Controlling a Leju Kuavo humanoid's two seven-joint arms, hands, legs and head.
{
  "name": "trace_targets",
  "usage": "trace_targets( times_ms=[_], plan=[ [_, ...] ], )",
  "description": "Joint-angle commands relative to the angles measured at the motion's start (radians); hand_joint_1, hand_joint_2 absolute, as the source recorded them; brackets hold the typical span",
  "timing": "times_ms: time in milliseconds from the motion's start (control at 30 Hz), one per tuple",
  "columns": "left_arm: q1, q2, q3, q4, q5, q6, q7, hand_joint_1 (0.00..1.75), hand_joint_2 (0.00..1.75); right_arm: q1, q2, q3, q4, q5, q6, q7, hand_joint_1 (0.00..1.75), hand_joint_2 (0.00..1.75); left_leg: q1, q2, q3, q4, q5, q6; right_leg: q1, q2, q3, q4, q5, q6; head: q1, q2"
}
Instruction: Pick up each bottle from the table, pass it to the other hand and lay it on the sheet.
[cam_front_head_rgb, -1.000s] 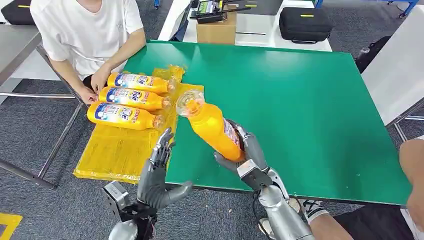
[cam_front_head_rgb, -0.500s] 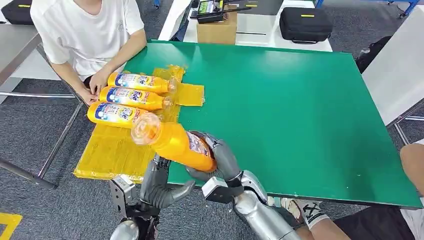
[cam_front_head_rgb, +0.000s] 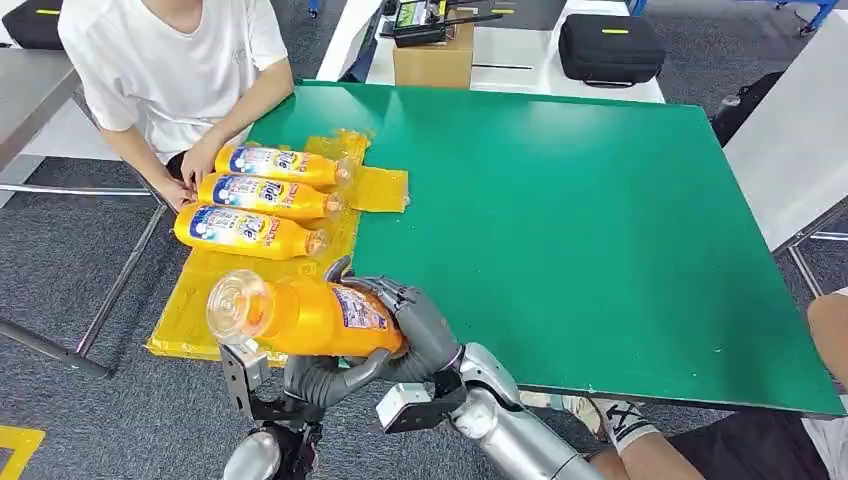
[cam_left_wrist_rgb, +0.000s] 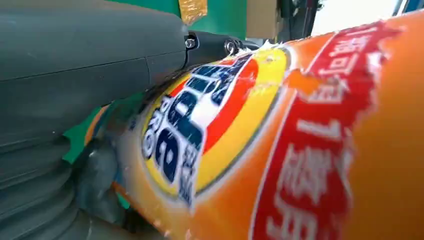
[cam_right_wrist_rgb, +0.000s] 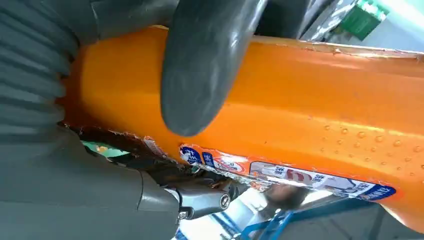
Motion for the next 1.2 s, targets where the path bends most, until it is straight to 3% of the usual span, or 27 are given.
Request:
trace_targets(
  times_ms=[33, 100, 167, 200, 233, 333, 367, 400, 433, 467, 500, 567, 600, 700, 867, 967, 1200],
  plan=[
    [-0.092, -0.004, 0.01, 0.072, 0.043, -0.018, -0.029, 0.0, 1.75, -0.072, -0.017, 0.207, 0.038, -0.044, 0.059, 0.002, 1.75, 1.75, 0.0, 0.001, 0.005, 0.0, -0.002, 0.0, 0.0, -0.001, 0.005, 0.0, -0.002, -0.001, 0.0, 0.0],
    [-0.096, 0.002, 0.009, 0.076, 0.077, -0.051, -0.02, 0.09, 1.75, -0.083, -0.012, 0.23, 0.056, -0.047, 0.074, 0.002, 1.75, 1.75, 0.0, -0.001, 0.002, -0.001, 0.0, 0.0, 0.0, -0.002, 0.002, -0.001, -0.001, -0.001, 0.0, 0.0],
    [-0.095, 0.001, 0.015, 0.071, 0.102, -0.069, -0.038, 0.44, 1.75, -0.084, -0.013, 0.243, 0.065, -0.061, 0.091, 0.002, 1.75, 1.75, 0.0, 0.0, 0.007, -0.001, -0.002, -0.001, 0.001, -0.002, 0.007, -0.001, -0.003, -0.002, 0.0, 0.0],
    [-0.093, 0.0, 0.018, 0.066, 0.112, -0.076, -0.043, 1.15, 1.75, -0.081, -0.011, 0.242, 0.077, -0.067, 0.096, 0.002, 1.75, 1.75, 0.001, 0.001, 0.01, -0.001, -0.003, -0.001, 0.001, -0.001, 0.009, -0.001, -0.003, -0.003, 0.0, 0.0],
    [-0.089, 0.001, 0.022, 0.056, 0.124, -0.083, -0.052, 1.41, 1.75, -0.078, -0.012, 0.247, 0.086, -0.064, 0.094, 0.002, 1.75, 1.75, 0.0, 0.001, 0.01, -0.001, -0.003, -0.001, 0.001, -0.001, 0.01, -0.001, -0.003, -0.003, 0.0, 0.0],
    [-0.081, -0.01, 0.047, 0.039, 0.173, -0.091, -0.059, 1.43, 1.75, -0.072, -0.011, 0.262, 0.128, -0.07, 0.096, 0.002, 1.75, 1.75, 0.001, -0.001, 0.009, -0.002, -0.002, -0.001, 0.001, -0.003, 0.01, -0.002, -0.003, -0.002, 0.0, 0.0],
    [-0.079, -0.013, 0.061, 0.032, 0.201, -0.098, -0.059, 1.69, 1.75, -0.058, -0.015, 0.263, 0.134, -0.071, 0.095, 0.002, 1.75, 1.75, 0.001, -0.001, 0.005, -0.001, -0.001, -0.001, 0.001, -0.002, 0.005, -0.002, -0.001, -0.001, 0.0, 0.0],
    [-0.078, -0.015, 0.069, 0.028, 0.215, -0.101, -0.058, 1.75, 1.75, -0.049, -0.013, 0.258, 0.147, -0.074, 0.098, 0.002, 1.75, 1.75, 0.001, -0.001, 0.006, -0.002, -0.001, -0.001, 0.001, -0.003, 0.006, -0.002, -0.002, -0.002, 0.0, 0.0],
    [-0.078, -0.015, 0.069, 0.028, 0.215, -0.101, -0.058, 1.75, 1.75, -0.049, -0.013, 0.258, 0.147, -0.074, 0.098, 0.002, 1.75, 1.75, 0.0, -0.002, 0.008, -0.002, -0.002, -0.001, 0.001, -0.003, 0.008, -0.002, -0.003, -0.002, 0.0, 0.0],
    [-0.075, -0.015, 0.077, 0.022, 0.234, -0.111, -0.059, 1.75, 1.75, -0.035, -0.011, 0.252, 0.165, -0.058, 0.077, 0.002, 0.54, 1.75, 0.001, -0.003, 0.01, -0.002, -0.003, -0.001, 0.001, -0.004, 0.011, -0.003, -0.004, -0.002, 0.0, 0.0],
    [-0.073, -0.015, 0.079, 0.019, 0.239, -0.115, -0.058, 1.75, 1.75, -0.024, -0.006, 0.235, 0.174, -0.048, 0.058, 0.002, 0.02, 1.75, 0.001, -0.002, 0.006, -0.002, -0.001, -0.001, 0.001, -0.004, 0.006, -0.002, -0.002, -0.001, -0.001, 0.0],
    [-0.069, -0.014, 0.082, 0.015, 0.239, -0.116, -0.058, 1.75, 1.75, -0.006, -0.002, 0.212, 0.17, -0.044, 0.045, 0.002, 0.0, 1.75, 0.001, -0.002, 0.004, -0.002, -0.001, -0.001, 0.001, -0.004, 0.004, -0.002, -0.002, -0.001, 0.0, 0.0],
    [-0.067, -0.014, 0.082, 0.014, 0.236, -0.116, -0.059, 1.75, 1.75, 0.006, 0.0, 0.192, 0.163, -0.037, 0.03, 0.002, 0.0, 0.0, 0.0, -0.002, 0.003, -0.002, 0.0, 0.0, 0.0, -0.003, 0.002, -0.002, -0.001, -0.001, -0.001, 0.0],
    [-0.066, -0.007, 0.078, 0.015, 0.188, -0.083, -0.043, 1.75, 1.75, 0.043, 0.0, 0.134, 0.107, 0.019, -0.062, 0.002, 0.0, 0.0, 0.001, -0.002, 0.006, -0.002, -0.001, -0.001, 0.001, -0.004, 0.005, -0.002, -0.003, -0.002, 0.0, 0.0],
    [-0.066, -0.005, 0.079, 0.016, 0.189, -0.083, -0.043, 1.75, 1.75, 0.041, 0.001, 0.131, 0.106, 0.019, -0.062, 0.002, 0.0, 0.0, 0.0, -0.002, 0.003, -0.001, -0.001, -0.001, 0.0, -0.003, 0.003, -0.001, -0.002, -0.001, -0.001, 0.0],
    [-0.102, 0.008, 0.079, 0.08, -0.008, 0.097, -0.004, 1.75, 1.75, 0.073, 0.008, 0.073, 0.062, 0.11, -0.107, 0.002, 0.0, 0.0, 0.001, -0.002, 0.004, -0.001, -0.001, -0.001, 0.001, -0.004, 0.003, -0.001, -0.002, -0.002, 0.0, 0.0],
    [-0.188, 0.021, 0.129, 0.24, -0.237, 0.203, -0.024, 1.75, 1.75, 0.07, 0.007, 0.051, 0.018, 0.119, -0.13, 0.002, 0.0, 0.0, 0.0, -0.002, 0.005, -0.002, -0.001, -0.001, 0.0, -0.004, 0.004, -0.002, -0.002, -0.002, 0.0, 0.0]
  ],
)
